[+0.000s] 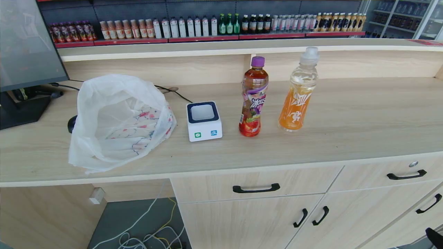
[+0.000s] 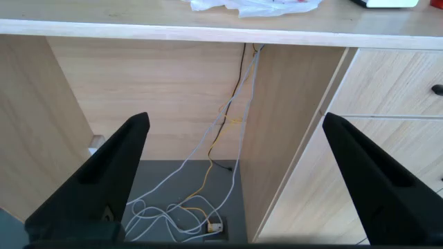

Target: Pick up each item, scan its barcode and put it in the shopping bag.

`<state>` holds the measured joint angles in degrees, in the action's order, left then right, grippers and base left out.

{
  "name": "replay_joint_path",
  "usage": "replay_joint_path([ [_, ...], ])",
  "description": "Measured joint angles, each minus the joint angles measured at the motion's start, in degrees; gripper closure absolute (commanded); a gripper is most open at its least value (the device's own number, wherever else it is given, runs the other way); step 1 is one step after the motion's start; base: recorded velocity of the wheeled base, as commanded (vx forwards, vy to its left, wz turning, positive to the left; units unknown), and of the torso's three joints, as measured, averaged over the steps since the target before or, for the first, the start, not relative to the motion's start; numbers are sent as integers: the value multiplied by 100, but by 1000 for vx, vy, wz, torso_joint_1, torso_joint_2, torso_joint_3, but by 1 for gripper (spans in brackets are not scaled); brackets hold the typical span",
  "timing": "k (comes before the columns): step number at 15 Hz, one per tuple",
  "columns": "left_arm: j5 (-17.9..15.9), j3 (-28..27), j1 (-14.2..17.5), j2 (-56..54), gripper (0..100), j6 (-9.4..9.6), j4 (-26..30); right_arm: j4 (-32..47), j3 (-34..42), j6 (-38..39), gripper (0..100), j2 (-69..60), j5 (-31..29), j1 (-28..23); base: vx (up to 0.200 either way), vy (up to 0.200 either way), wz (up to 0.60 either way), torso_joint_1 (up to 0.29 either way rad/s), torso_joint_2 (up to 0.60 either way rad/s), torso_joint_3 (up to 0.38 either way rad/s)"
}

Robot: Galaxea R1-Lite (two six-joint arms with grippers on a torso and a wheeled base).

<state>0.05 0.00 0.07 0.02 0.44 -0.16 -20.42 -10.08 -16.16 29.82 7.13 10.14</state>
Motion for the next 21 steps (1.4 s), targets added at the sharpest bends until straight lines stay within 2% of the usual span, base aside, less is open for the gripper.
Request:
replay_joint_path([
  [3, -5, 0, 0, 0, 0, 0, 2, -71, -383, -510, 0, 767, 0, 346, 0, 0, 0, 0, 0, 0],
  [8, 0, 0, 0, 0, 0, 0, 5, -563, -1070, -553, 0, 1786, -229, 962, 0, 0, 0, 0, 0, 0],
  [10, 0, 0, 0, 0, 0, 2, 6, -867, -1156, -402, 0, 2125, -778, 1474, 0, 0, 0, 0, 0, 0],
  [13, -2, 0, 0, 0, 0, 2, 5, -1748, -1200, 177, 0, 2817, -2217, 2731, 0, 0, 0, 0, 0, 0],
  [15, 0, 0, 0, 0, 0, 0, 5, -2822, -1268, 616, 0, 3550, -3195, 3469, 0, 0, 0, 0, 0, 0],
  [17, 0, 0, 0, 0, 0, 0, 6, -4069, -1506, 881, 0, 4419, -4094, 3950, 0, 0, 0, 0, 0, 0],
  [19, 0, 0, 0, 0, 0, 0, 6, -5023, -1924, 867, 0, 5219, -4617, 4184, 0, 0, 0, 0, 0, 0],
  [21, -2, 0, 0, 0, 0, 0, 6, -5255, -2214, 631, 0, 5781, -4528, 4294, 0, 0, 0, 0, 0, 0],
])
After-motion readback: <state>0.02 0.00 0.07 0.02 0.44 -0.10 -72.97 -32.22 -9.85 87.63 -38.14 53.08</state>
